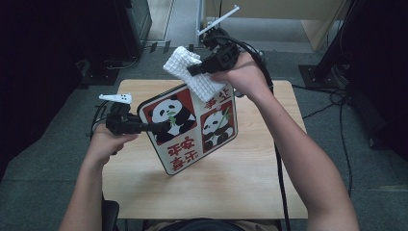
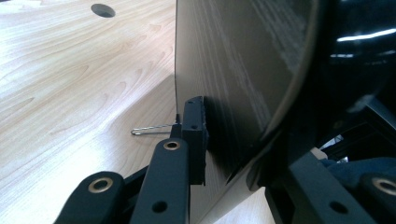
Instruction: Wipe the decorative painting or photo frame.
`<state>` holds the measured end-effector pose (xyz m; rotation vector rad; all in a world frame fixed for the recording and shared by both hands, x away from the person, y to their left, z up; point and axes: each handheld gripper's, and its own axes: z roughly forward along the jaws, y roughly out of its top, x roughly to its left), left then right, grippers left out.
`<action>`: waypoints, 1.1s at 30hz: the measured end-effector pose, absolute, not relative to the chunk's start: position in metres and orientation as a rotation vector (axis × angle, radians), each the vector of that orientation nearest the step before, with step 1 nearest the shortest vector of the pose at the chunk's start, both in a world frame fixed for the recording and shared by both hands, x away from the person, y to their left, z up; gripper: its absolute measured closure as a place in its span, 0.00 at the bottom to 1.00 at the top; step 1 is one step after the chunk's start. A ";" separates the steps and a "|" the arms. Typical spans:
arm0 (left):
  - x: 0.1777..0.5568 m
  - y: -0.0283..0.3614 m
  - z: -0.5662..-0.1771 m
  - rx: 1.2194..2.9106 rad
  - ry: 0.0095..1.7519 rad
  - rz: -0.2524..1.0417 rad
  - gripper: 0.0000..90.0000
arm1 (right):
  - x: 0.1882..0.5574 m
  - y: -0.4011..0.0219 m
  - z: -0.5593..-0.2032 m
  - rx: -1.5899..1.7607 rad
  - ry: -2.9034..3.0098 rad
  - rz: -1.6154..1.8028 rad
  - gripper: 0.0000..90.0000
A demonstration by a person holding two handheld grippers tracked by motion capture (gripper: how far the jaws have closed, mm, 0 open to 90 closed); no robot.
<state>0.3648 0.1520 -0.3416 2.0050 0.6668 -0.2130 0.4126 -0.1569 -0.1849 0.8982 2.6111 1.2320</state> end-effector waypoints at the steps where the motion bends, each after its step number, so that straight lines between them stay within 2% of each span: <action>1: 0.365 0.152 -0.342 2.005 0.667 -0.213 0.84 | 0.413 -0.157 -0.185 0.898 2.611 1.232 0.89; 11: 0.365 0.152 -0.342 2.006 0.659 -0.211 0.84 | 0.427 -0.140 -0.210 0.921 2.683 1.139 0.89; 33: 0.366 0.153 -0.343 2.002 0.654 -0.217 0.84 | 0.414 -0.148 -0.230 0.926 2.678 1.239 0.89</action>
